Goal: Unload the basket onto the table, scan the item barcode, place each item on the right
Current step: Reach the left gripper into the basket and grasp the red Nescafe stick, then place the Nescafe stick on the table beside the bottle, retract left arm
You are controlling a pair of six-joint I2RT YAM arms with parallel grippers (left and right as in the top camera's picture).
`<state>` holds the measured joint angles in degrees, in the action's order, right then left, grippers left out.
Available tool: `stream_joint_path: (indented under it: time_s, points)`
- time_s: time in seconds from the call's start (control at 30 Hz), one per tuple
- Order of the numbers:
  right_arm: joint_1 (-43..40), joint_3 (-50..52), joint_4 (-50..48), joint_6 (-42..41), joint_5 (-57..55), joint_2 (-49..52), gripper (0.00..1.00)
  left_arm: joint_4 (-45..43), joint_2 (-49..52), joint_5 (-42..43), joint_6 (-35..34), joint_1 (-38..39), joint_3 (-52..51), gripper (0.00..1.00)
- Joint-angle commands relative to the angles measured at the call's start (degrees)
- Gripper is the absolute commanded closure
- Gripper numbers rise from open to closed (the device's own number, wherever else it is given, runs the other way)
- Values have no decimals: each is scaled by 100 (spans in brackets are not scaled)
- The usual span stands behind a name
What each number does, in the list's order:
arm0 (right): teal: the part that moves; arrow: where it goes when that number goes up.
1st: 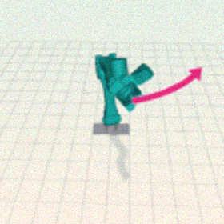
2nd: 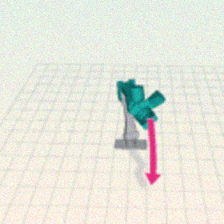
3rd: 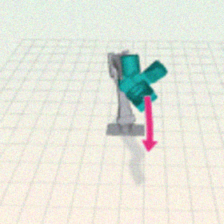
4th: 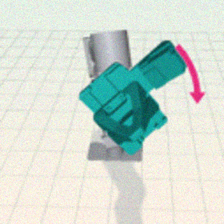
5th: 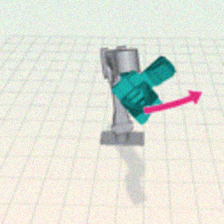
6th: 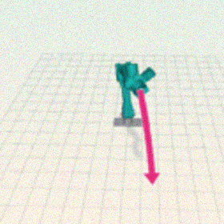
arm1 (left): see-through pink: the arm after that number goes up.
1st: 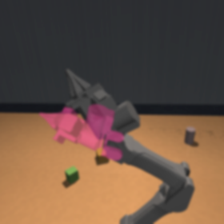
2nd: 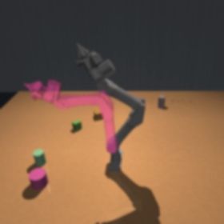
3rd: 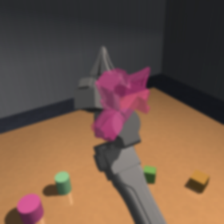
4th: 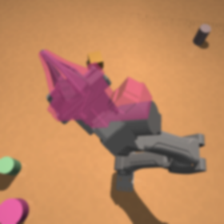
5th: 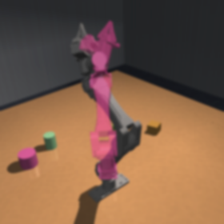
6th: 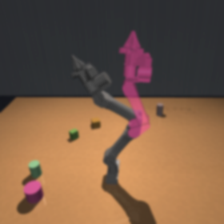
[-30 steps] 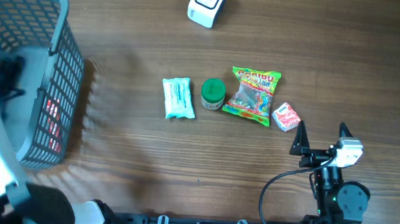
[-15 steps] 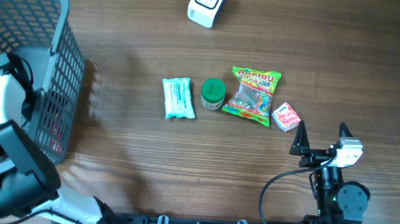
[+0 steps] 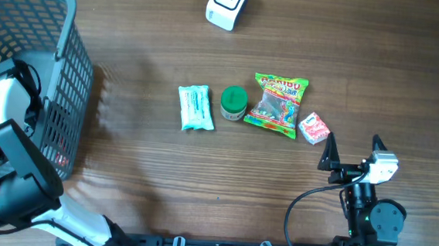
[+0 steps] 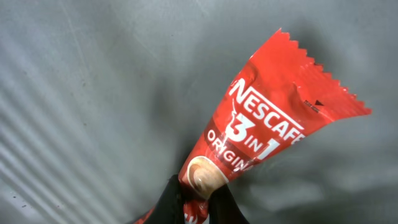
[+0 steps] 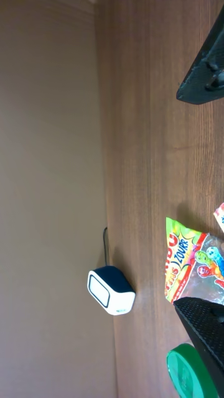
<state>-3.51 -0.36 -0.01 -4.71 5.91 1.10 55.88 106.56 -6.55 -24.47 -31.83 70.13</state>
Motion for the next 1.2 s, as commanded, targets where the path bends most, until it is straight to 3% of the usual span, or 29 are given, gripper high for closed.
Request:
stream_joint_path:
  time_s: [0.0, 0.1, 0.27, 0.4, 0.5, 0.67, 0.77, 0.93, 1.07, 1.17]
  points:
    - [13, 7, -26, 7, -35, -31, 0, 199, 282, -96, -146, -24, 173, 96]
    - [13, 7, -26, 7, -35, -31, 0, 798, 160, -98, -153, -33, 1261, 96]
    - [13, 7, -26, 7, -35, -31, 0, 1945, -227, -74, -170, -31, 4085, 96]
    - [13, 7, -26, 7, -35, -31, 0, 2396, -713, 968, -166, 2, 5759, 96]
    - [13, 7, -26, 7, -35, -31, 0, 2371, -1196, 1600, -166, 223, 5886, 96]
    - [13, 7, -26, 4, -35, -31, 0, 2404, -1510, 1908, 79, 2177, 5836, 96]
    - [13, 7, -26, 7, -35, -31, 0, 2181, -1141, 1386, 179, 3963, 5543, 96]
    - [13, 7, -26, 7, -35, -31, 0, 1010, -168, 1211, 122, 5735, 5149, 96]
    - [13, 7, -26, 7, -35, -31, 0, 579, 699, 1263, -44, 6483, 5095, 96]
    - [13, 7, -26, 7, -35, -31, 0, 929, 1165, 680, -625, 6658, 5093, 96]
